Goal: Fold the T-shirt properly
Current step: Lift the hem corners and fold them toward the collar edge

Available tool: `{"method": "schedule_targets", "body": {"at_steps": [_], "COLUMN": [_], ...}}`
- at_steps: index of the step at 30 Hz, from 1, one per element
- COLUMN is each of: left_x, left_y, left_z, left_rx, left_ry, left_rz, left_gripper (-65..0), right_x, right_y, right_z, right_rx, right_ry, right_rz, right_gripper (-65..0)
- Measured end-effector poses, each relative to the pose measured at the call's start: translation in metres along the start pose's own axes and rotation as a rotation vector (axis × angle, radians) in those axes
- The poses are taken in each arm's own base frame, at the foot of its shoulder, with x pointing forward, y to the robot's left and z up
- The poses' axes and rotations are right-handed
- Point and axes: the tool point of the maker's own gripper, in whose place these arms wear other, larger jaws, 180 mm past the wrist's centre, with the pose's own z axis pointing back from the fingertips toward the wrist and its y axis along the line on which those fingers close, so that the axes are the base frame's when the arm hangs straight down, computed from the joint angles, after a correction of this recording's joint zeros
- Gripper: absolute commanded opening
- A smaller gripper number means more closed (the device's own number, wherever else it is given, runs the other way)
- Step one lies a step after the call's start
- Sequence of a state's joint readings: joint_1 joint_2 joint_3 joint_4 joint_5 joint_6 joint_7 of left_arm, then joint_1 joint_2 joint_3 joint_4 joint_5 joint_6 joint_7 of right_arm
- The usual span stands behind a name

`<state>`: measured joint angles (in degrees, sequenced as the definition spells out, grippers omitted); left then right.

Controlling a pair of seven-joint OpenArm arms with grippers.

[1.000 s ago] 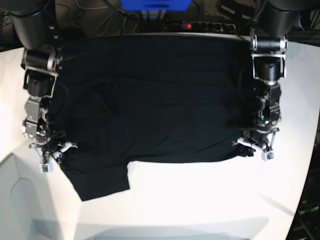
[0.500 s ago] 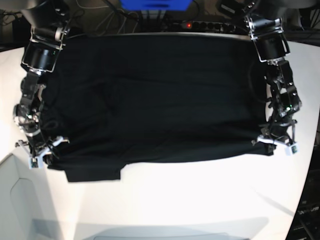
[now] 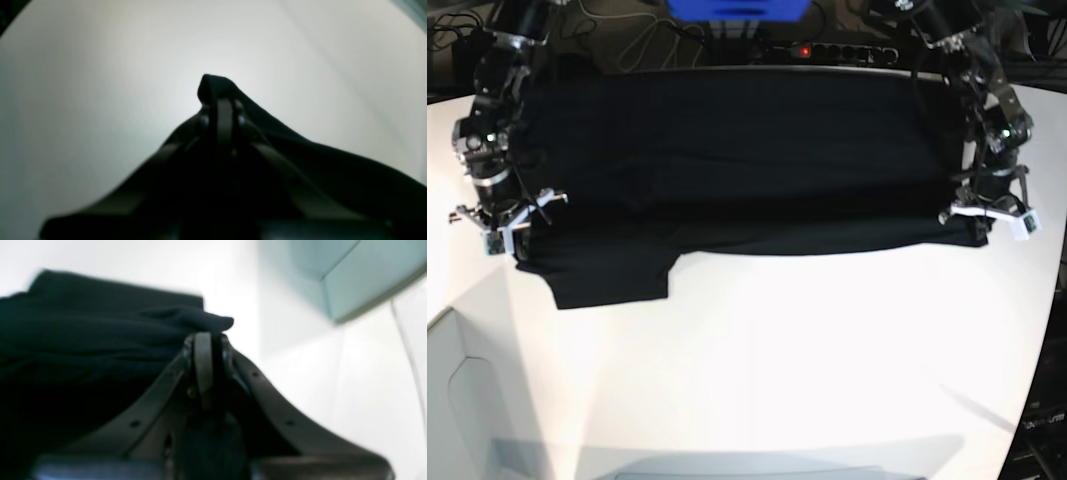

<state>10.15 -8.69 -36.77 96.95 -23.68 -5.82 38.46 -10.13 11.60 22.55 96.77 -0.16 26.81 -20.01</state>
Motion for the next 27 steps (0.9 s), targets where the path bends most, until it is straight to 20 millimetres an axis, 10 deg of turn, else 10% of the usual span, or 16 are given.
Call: {"method": "schedule_targets", "body": {"at_steps": [10, 17, 27], "left_x": [-0.039, -0.055, -0.051], "left_y": [0.006, 0.012, 0.014], "left_z": [0.003, -0.001, 0.006], "left_rx": [0.016, 0.029, 0.033], "left_ry": [0.085, 0.13, 0.117], "left_rz": [0.031, 0.048, 0.029], "left_gripper": [-64.5, -63.4, -39.4], "right_x": [-0.043, -0.044, -0.004], "right_y": [0.005, 0.006, 0.011], "right_z": [-0.003, 0.0, 0.013], "right_rx": [0.022, 0.025, 0.013], "right_ry": [0.104, 0.107, -0.001], "right_rz": [-0.035, -0.026, 0.001], "right_gripper": [-65.0, -39.1, -28.8]}}
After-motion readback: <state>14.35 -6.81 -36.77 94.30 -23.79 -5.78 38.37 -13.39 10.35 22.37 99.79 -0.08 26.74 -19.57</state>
